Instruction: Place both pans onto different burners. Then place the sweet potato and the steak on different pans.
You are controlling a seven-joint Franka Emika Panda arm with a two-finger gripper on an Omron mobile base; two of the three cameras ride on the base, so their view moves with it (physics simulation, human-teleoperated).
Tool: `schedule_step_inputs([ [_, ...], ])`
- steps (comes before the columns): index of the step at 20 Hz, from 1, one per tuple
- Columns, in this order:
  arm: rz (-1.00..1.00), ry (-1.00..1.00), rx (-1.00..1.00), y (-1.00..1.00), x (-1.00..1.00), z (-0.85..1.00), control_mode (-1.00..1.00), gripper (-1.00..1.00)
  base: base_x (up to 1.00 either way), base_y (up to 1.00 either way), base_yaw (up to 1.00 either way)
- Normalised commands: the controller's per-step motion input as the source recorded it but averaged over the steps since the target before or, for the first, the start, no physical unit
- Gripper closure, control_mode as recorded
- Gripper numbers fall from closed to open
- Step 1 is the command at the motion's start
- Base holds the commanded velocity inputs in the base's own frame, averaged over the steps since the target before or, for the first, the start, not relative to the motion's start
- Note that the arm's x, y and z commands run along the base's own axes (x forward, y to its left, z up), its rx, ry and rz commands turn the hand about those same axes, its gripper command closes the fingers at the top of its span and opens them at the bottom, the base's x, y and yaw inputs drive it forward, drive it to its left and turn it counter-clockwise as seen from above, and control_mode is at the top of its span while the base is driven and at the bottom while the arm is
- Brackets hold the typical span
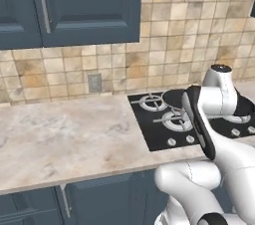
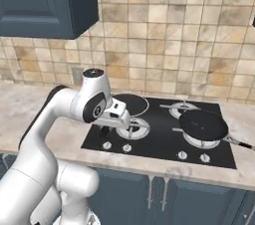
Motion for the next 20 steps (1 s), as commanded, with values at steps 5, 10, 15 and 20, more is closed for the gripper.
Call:
schedule_step_inputs([
  [5,0.0,0.0,0.0,0.0,0.0,0.0,1.0,1.0,0.0,-0.62,0.0],
  [10,0.0,0.0,0.0,0.0,0.0,0.0,1.0,1.0,0.04,-0.31,0.0],
  [15,0.0,0.0,0.0,0.0,0.0,0.0,1.0,1.0,0.18,-0.4,0.0],
  [20,0.0,0.0,0.0,0.0,0.0,0.0,1.0,1.0,0.17,-0.4,0.0],
])
